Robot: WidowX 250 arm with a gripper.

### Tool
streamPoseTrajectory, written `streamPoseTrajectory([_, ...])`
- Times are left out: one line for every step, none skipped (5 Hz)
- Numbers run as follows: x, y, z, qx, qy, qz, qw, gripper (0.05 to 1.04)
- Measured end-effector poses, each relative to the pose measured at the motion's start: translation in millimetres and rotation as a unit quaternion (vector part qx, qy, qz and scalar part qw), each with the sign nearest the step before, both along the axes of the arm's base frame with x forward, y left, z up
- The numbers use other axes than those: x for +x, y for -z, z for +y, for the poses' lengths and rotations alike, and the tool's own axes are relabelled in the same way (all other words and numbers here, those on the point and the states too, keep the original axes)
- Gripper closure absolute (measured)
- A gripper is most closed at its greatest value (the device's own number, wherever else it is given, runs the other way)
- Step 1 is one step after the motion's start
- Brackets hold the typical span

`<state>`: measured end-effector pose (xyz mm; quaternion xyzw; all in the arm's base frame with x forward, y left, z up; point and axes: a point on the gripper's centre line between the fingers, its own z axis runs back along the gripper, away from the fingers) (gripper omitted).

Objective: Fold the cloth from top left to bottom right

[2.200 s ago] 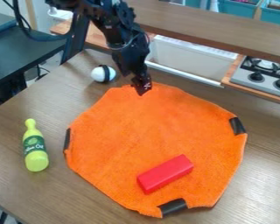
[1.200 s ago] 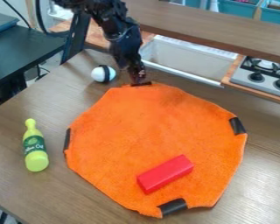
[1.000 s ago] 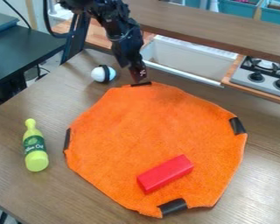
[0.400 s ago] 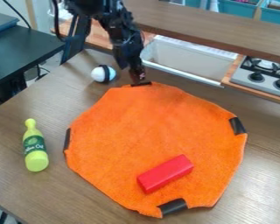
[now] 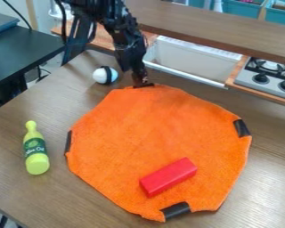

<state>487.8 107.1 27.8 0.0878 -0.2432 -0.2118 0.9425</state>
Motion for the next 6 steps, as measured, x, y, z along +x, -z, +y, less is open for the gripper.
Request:
streamPoseTrajectory([2,3.0,2,0.002,-0.006,0.003,1.0,0.083])
streamPoseTrajectory([4,13.2,4,0.006,-0.01,0.013,0.9999,0.083])
streamPoseTrajectory([6,17.3,4,0.011,-0.011,0.017,0.9997,0.083])
streamPoseTrajectory([8,23.4,1,0.012,-0.008,0.022,0.9997,0.083])
streamPoseTrajectory([8,24.5,1,0.009,-0.013,0.022,0.9996,0.12])
streamPoseTrajectory([8,26.5,1,0.005,-0.019,0.019,0.9996,0.397])
